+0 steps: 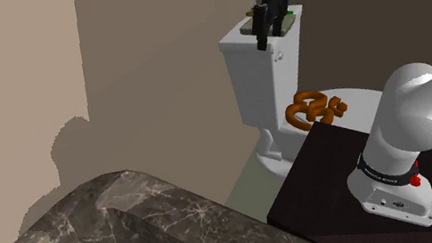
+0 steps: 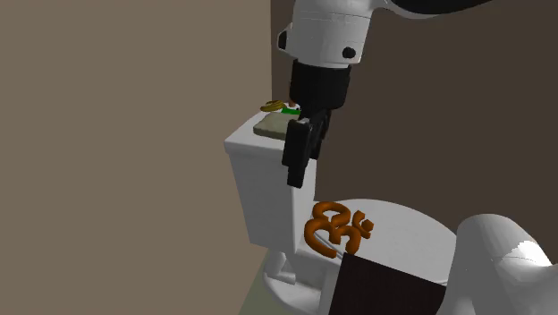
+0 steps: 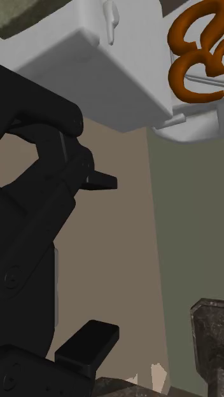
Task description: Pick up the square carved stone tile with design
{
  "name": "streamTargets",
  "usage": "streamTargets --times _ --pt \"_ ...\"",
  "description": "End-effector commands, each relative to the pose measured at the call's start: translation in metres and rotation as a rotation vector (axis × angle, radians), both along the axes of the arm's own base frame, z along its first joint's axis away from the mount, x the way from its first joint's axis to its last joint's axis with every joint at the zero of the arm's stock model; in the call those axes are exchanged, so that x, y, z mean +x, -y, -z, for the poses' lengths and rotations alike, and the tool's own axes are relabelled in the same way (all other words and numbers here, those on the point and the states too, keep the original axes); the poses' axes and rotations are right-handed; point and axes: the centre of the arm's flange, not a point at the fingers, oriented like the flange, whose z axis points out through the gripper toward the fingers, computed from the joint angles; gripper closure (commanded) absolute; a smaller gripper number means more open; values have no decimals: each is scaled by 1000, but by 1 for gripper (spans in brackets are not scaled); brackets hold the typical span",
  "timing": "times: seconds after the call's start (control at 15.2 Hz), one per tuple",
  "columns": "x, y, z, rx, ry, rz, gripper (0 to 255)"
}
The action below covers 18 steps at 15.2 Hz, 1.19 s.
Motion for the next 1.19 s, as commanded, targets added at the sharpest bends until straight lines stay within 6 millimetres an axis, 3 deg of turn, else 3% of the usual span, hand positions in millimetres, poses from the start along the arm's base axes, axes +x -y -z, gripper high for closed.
streamTargets --times 0.0,0.53,1.12 --pt "0 0 0 0 0 0 0" --pt "34 14 80 -379 -15 31 0" --pt "71 65 156 -805 -32 65 0"
